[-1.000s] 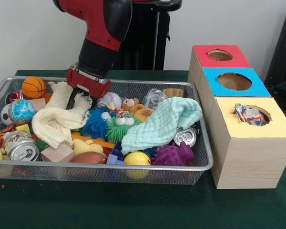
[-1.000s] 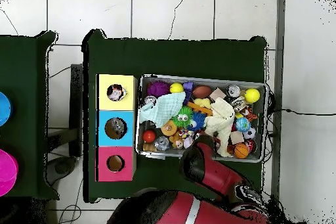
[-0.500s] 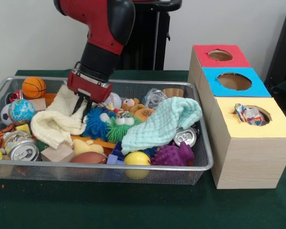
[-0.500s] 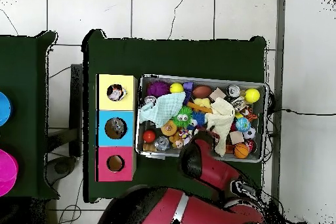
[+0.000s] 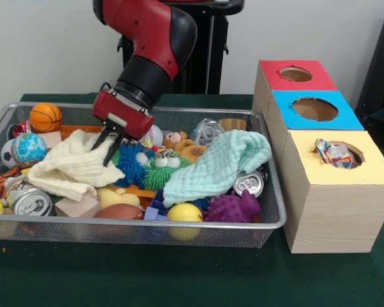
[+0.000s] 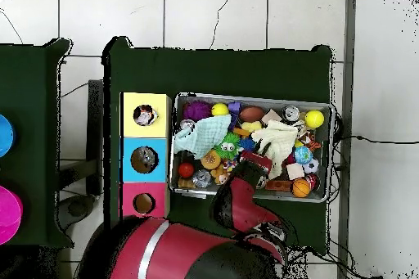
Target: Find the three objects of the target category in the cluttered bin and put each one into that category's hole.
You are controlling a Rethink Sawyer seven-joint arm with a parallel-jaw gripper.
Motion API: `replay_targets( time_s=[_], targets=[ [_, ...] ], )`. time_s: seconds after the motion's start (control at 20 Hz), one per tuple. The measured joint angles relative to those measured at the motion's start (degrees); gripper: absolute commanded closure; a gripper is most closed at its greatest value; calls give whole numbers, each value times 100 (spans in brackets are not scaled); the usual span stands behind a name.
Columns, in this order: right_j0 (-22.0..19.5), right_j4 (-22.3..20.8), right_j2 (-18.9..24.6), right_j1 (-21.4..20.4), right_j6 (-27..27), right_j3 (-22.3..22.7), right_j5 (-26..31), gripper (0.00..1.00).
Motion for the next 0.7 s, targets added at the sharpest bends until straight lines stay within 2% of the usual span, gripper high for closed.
replay_targets(
  time_s=[0.15,0.2,0.35,0.55,0.7],
  targets=[
    [13,234,-65,153,0,45,-678,100],
    [25,537,-118,214,0,125,-1126,100],
    [105,1344,-252,221,0,372,-1890,100],
    [237,2031,-481,141,0,640,-2380,100],
    [379,2330,-691,44,0,815,-2438,100]
  ],
)
